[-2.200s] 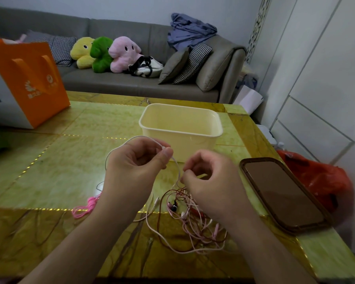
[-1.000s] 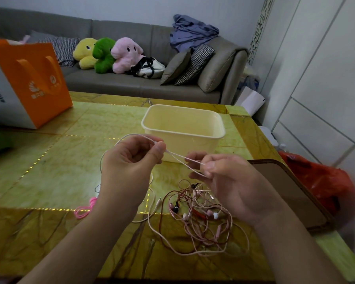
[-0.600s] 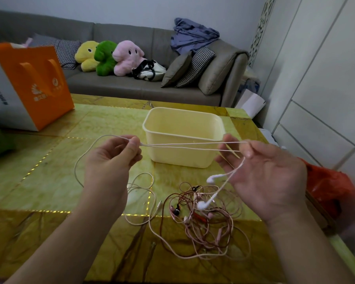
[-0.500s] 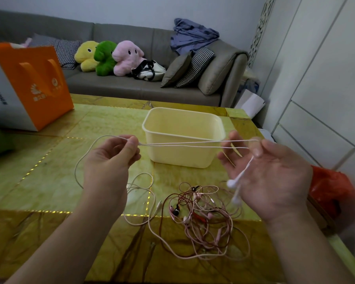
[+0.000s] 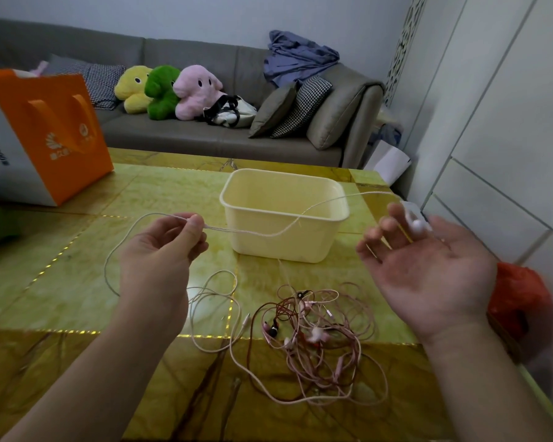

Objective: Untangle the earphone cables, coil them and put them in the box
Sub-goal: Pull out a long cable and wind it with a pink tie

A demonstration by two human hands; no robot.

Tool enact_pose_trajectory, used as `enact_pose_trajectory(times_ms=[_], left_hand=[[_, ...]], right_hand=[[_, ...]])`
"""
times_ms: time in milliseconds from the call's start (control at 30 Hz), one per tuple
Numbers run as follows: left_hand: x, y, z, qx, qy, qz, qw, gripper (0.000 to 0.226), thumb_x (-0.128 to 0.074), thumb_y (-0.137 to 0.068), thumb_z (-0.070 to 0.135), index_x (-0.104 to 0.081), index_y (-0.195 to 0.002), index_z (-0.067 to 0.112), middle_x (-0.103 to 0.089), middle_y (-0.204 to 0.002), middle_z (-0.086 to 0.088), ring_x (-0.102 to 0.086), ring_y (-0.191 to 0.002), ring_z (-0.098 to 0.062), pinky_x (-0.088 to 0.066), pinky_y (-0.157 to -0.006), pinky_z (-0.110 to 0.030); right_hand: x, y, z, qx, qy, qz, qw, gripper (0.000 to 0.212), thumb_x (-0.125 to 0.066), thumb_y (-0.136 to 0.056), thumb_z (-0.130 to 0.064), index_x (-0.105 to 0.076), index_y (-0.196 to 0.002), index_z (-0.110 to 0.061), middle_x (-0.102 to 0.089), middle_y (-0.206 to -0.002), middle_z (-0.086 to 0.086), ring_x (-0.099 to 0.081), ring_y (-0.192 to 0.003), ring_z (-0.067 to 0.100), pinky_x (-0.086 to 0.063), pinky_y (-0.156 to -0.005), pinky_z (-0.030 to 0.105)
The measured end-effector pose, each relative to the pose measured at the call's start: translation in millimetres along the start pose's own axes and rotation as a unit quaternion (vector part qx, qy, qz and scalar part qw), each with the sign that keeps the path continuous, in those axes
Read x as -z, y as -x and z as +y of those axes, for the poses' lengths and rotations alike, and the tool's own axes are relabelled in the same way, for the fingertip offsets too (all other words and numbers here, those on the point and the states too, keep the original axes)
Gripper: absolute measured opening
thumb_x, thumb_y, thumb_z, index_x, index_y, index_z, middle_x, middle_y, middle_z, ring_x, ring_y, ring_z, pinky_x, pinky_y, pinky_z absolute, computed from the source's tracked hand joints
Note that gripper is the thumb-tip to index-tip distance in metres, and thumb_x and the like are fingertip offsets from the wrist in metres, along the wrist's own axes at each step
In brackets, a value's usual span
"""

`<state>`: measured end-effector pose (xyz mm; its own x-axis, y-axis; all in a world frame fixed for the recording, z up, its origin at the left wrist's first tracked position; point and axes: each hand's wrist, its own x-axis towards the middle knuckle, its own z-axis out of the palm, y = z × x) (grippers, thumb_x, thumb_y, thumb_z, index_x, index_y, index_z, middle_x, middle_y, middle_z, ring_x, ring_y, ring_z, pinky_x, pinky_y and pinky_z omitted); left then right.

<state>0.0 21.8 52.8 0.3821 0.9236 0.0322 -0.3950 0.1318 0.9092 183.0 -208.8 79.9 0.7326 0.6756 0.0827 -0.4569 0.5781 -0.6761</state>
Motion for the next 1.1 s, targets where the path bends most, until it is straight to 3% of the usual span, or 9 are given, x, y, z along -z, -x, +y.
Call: enact_pose_trajectory(times_ms=[133, 267, 467, 567, 733, 867, 967, 1033, 1100], left_hand=[[-8, 9, 7, -0.041, -0.031, -0.049, 0.997, 0.005, -0.076, -0.092, 0.010, -0.077, -0.088, 0.013, -0.074, -0.080, 0.001, -0.067, -0.077, -0.014, -0.057, -0.081, -0.028], [-15, 22, 13, -0.088, -0.088, -0.136, 0.983, 0.004, -0.079, -0.088, 0.011, -0.079, -0.086, 0.015, -0.077, -0.089, -0.004, -0.070, -0.079, -0.018, -0.059, -0.077, -0.026], [-24, 38, 1, -0.058, -0.156, -0.242, 0.956, 0.004, -0.084, -0.080, 0.014, -0.080, -0.081, 0.013, -0.079, -0.093, -0.008, -0.075, -0.088, -0.027, -0.062, -0.080, -0.032], [-23, 36, -2, -0.005, -0.118, -0.239, 0.964, 0.008, -0.081, -0.080, 0.018, -0.080, -0.086, 0.012, -0.077, -0.092, -0.006, -0.069, -0.083, -0.021, -0.055, -0.075, -0.031], [-15, 19, 12, 0.123, 0.038, -0.178, 0.976, 0.024, -0.057, -0.103, 0.028, -0.071, -0.092, 0.012, -0.052, -0.070, 0.003, -0.049, -0.061, -0.013, -0.042, -0.057, -0.027], [-10, 10, 12, 0.129, 0.043, -0.123, 0.983, 0.034, -0.048, -0.109, 0.030, -0.071, -0.091, 0.011, -0.047, -0.065, 0.004, -0.042, -0.053, -0.011, -0.040, -0.046, -0.023], [-11, 15, 6, 0.120, -0.011, -0.134, 0.984, 0.037, -0.052, -0.108, 0.029, -0.079, -0.094, 0.009, -0.052, -0.068, 0.002, -0.046, -0.056, -0.011, -0.042, -0.049, -0.024], [-16, 26, -2, 0.115, -0.069, -0.184, 0.974, 0.032, -0.056, -0.106, 0.028, -0.082, -0.098, 0.011, -0.054, -0.070, -0.001, -0.046, -0.058, -0.012, -0.041, -0.052, -0.026], [-25, 39, -10, 0.114, -0.120, -0.238, 0.957, 0.026, -0.062, -0.103, 0.027, -0.084, -0.097, 0.014, -0.051, -0.071, -0.007, -0.041, -0.055, -0.014, -0.037, -0.050, -0.026]], right_hand=[[2, -5, 7, -0.054, 0.204, 0.114, 0.971, 0.038, -0.051, -0.099, -0.027, -0.073, -0.083, -0.002, -0.067, -0.077, 0.014, -0.063, -0.074, 0.029, -0.050, -0.077, 0.043], [-7, 1, 23, 0.002, 0.526, 0.079, 0.847, 0.019, -0.065, -0.093, -0.012, -0.083, -0.087, -0.013, -0.080, -0.092, 0.004, -0.072, -0.095, 0.022, -0.053, -0.083, 0.036], [-44, 17, 59, -0.017, 0.543, -0.166, 0.823, 0.042, -0.073, -0.092, -0.029, -0.065, -0.133, -0.033, -0.077, -0.114, -0.007, -0.071, -0.112, 0.005, -0.057, -0.098, 0.033], [-50, 19, 68, -0.009, 0.529, -0.123, 0.839, 0.012, -0.062, -0.107, -0.026, -0.073, -0.106, -0.031, -0.051, -0.066, 0.008, -0.048, -0.060, 0.022, -0.040, -0.054, 0.035], [-35, 12, 40, 0.021, 0.590, -0.020, 0.807, 0.031, -0.058, -0.106, -0.023, -0.071, -0.079, -0.018, -0.038, -0.055, 0.000, -0.032, -0.053, 0.020, -0.026, -0.052, 0.039], [-11, 4, 22, 0.037, 0.716, 0.185, 0.672, 0.033, -0.057, -0.096, -0.015, -0.051, -0.064, -0.007, -0.039, -0.054, 0.000, -0.033, -0.051, 0.019, -0.026, -0.053, 0.033], [-13, 7, 26, 0.027, 0.802, 0.169, 0.573, 0.008, -0.060, -0.092, -0.018, -0.068, -0.090, -0.017, -0.068, -0.092, 0.004, -0.061, -0.081, 0.022, -0.053, -0.071, 0.037], [-20, 9, 35, 0.007, 0.794, 0.070, 0.604, 0.051, -0.066, -0.089, -0.017, -0.061, -0.138, -0.027, -0.059, -0.137, -0.005, -0.059, -0.121, 0.011, -0.052, -0.101, 0.037], [-31, 14, 48, -0.024, 0.688, -0.059, 0.723, 0.071, -0.068, -0.092, -0.010, -0.047, -0.155, -0.034, -0.056, -0.146, -0.016, -0.059, -0.124, -0.007, -0.051, -0.106, 0.027]])
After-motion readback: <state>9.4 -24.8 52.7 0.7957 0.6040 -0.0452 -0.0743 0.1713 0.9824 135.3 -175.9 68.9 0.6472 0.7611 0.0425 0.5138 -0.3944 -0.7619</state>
